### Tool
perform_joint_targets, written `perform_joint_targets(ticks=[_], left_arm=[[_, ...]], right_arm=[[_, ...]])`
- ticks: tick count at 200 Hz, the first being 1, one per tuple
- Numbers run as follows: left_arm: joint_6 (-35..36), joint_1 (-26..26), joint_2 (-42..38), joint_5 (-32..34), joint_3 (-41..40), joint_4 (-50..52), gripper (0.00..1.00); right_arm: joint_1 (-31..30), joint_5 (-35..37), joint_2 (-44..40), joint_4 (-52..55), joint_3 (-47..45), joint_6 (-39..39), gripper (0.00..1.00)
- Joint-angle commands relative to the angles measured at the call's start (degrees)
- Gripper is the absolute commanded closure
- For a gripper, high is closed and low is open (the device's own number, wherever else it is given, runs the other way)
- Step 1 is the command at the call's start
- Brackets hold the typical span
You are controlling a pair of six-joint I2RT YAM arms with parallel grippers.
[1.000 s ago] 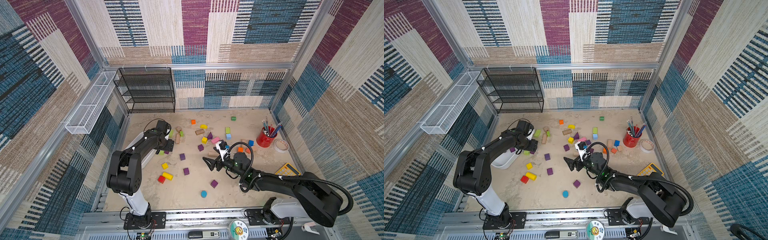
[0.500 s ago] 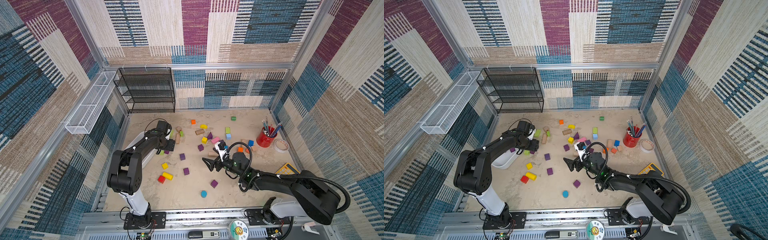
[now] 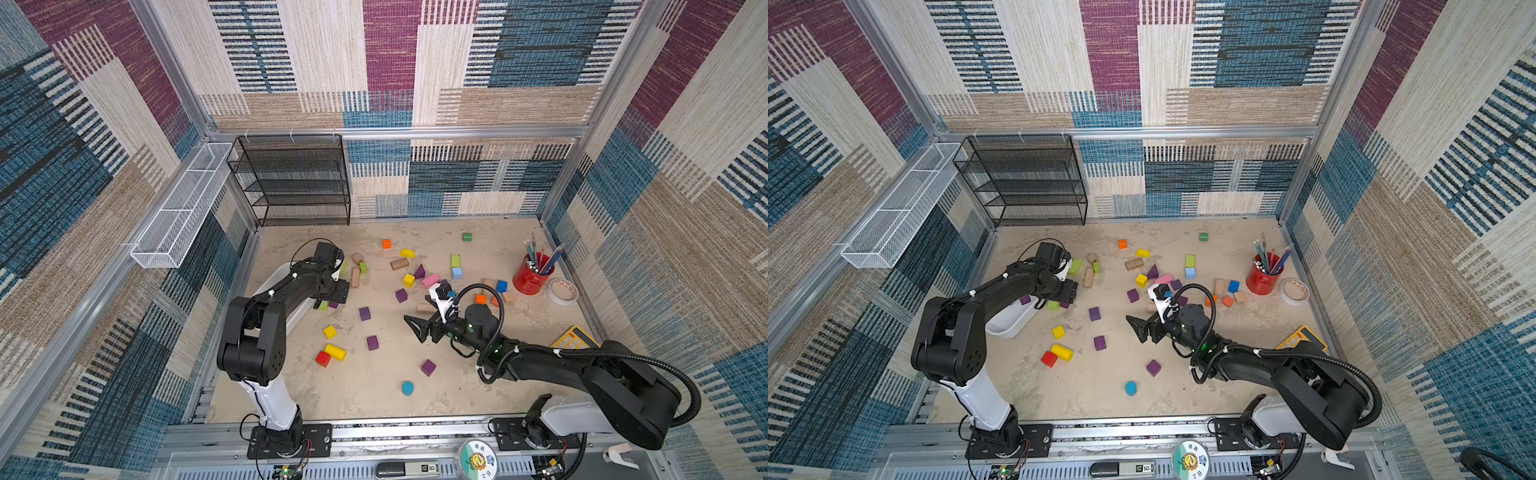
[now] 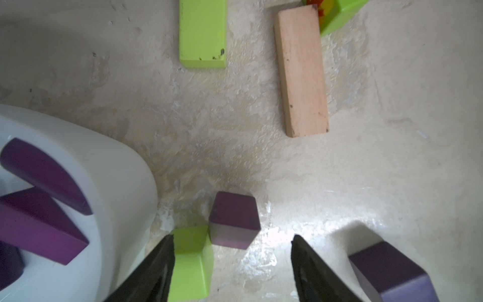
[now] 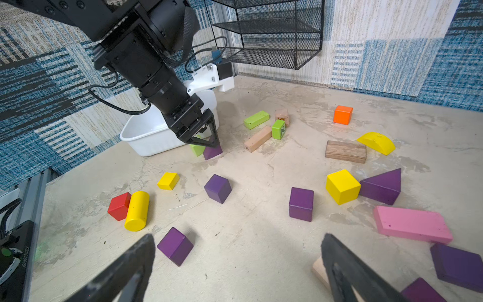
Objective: Pick purple bricks into the storage bin
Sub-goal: Pick up the building block from the center of the board.
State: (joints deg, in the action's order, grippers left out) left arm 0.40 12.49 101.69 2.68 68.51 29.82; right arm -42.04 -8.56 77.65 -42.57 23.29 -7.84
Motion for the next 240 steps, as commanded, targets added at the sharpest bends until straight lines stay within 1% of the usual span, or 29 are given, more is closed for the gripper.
perform_joint_targets(ticks=[1,26,50,84,118,162,206,222,240], left_arm=[[1.44,0.08,0.59,-0.05,0.93,-0.75,0.28],[1.55,0.33,1.88,-0.64,2.04,0.22,0.30],[2.50,0.60,2.58,0.84,1.82,0.24,0.31],[1.88,0.65,4.26,-0.15,2.84,0.38,0.34],[2.10,0.60,5.40,-0.56,3.01,0.53,0.41],[1.53,0.60,6.24,-1.62,3.89,1.67,0.55],[0.63,0.60,6.42,-1.10,4.94,3.24,0.65],[-0.12,0.75,6.46,-0.32,6.24,5.09,0.70],[-0.53,0.95,5.83,0.26,6.63,5.86,0.71]], right_arm=[[-0.14,-0.62,-0.22,-2.35,0.00,-0.07,0.01],[-0.11,-0.15,-0.22,-2.17,0.00,0.09,0.01],[-0.14,-0.09,-0.14,-2.14,0.07,0.19,0.01],[-0.10,-0.47,1.14,-2.11,0.62,0.10,0.01],[-0.12,-0.12,1.43,-1.74,0.93,0.19,0.01],[-0.15,-0.18,1.71,-1.67,1.12,0.12,0.01],[-0.15,-0.19,1.87,-1.61,1.23,0.10,0.00],[-0.09,-0.08,1.86,-1.58,1.24,0.10,0.00],[-0.14,-0.22,1.68,-1.57,1.15,0.01,0.01]])
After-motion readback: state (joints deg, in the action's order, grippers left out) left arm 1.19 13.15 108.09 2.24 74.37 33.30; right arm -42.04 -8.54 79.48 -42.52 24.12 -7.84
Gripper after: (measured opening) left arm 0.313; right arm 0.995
